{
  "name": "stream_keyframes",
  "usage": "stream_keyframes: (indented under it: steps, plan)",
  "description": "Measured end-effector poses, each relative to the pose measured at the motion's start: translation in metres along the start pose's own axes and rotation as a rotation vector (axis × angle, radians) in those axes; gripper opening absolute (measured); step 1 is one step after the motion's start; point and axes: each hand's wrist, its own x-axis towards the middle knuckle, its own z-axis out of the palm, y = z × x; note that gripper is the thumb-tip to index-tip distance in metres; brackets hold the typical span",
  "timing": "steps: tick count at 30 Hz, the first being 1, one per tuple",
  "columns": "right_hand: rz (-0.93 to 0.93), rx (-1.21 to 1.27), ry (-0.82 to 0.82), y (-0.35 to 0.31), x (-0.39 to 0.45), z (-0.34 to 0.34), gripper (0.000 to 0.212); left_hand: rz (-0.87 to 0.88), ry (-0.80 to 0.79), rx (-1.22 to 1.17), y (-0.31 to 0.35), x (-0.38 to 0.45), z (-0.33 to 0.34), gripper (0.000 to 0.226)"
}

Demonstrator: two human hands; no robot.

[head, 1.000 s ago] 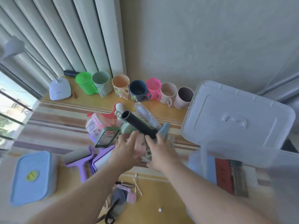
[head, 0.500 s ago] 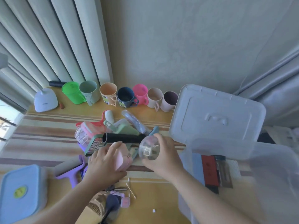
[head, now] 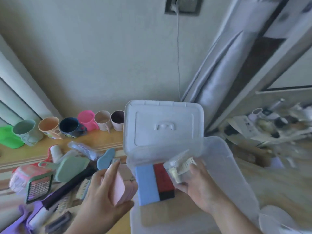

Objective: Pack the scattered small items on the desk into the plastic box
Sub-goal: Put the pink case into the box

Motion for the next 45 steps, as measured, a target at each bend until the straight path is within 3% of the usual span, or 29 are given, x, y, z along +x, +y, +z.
stream_keyframes:
  steps: [3,6,9,12,16,21,26,29,32,36,39,41,44,45]
  plan:
    - [-0.009,-0.063,0.129,-0.01,0.003,-0.048,0.103,0.048,-0.051,0.09,0.033,0.018,0.034,0.118]
    - [-0.03,-0.235,0.132,-0.027,0.002,-0.081,0.076,0.103,-0.079,0.153,0.058,0.035,0.066,0.116]
    - [-0.023,-0.429,0.054,-0.046,0.003,-0.109,0.082,0.09,-0.158,0.23,0.077,0.048,0.094,0.113]
    - [-0.034,-0.518,0.149,-0.059,0.006,-0.133,0.073,0.084,-0.211,0.246,0.082,0.054,0.122,0.11]
    - [-0.023,-0.86,0.272,-0.071,0.003,-0.16,0.062,0.004,-0.242,0.257,0.08,0.054,0.148,0.11]
    - [-0.04,-1.519,0.125,-0.05,0.011,-0.164,0.063,-0.077,-0.275,0.259,0.073,0.045,0.161,0.112]
    - [0.185,-1.896,0.023,0.003,0.051,-0.179,0.064,-0.125,-0.269,0.281,0.067,0.034,0.162,0.113]
    - [0.231,-1.848,-0.031,0.026,0.07,-0.181,0.068,-0.152,-0.25,0.288,0.064,0.029,0.16,0.113]
    - [0.184,-1.785,-0.114,0.034,0.081,-0.186,0.063,-0.162,-0.237,0.3,0.062,0.023,0.158,0.111]
    - [0.259,-1.773,-0.201,0.025,0.083,-0.185,0.056,-0.115,-0.257,0.316,0.061,0.019,0.157,0.11]
    - [0.087,-1.826,-0.158,0.006,0.073,-0.162,0.035,-0.085,-0.266,0.315,0.06,0.021,0.16,0.12]
    - [-0.053,-1.581,-0.148,-0.005,0.061,-0.134,0.037,-0.068,-0.239,0.295,0.059,0.026,0.165,0.126]
    - [0.168,-0.961,-0.224,-0.011,0.036,-0.092,0.049,-0.014,-0.224,0.259,0.063,0.036,0.174,0.129]
    - [0.215,-0.859,-0.224,-0.008,0.03,-0.085,0.053,0.009,-0.227,0.248,0.066,0.039,0.177,0.128]
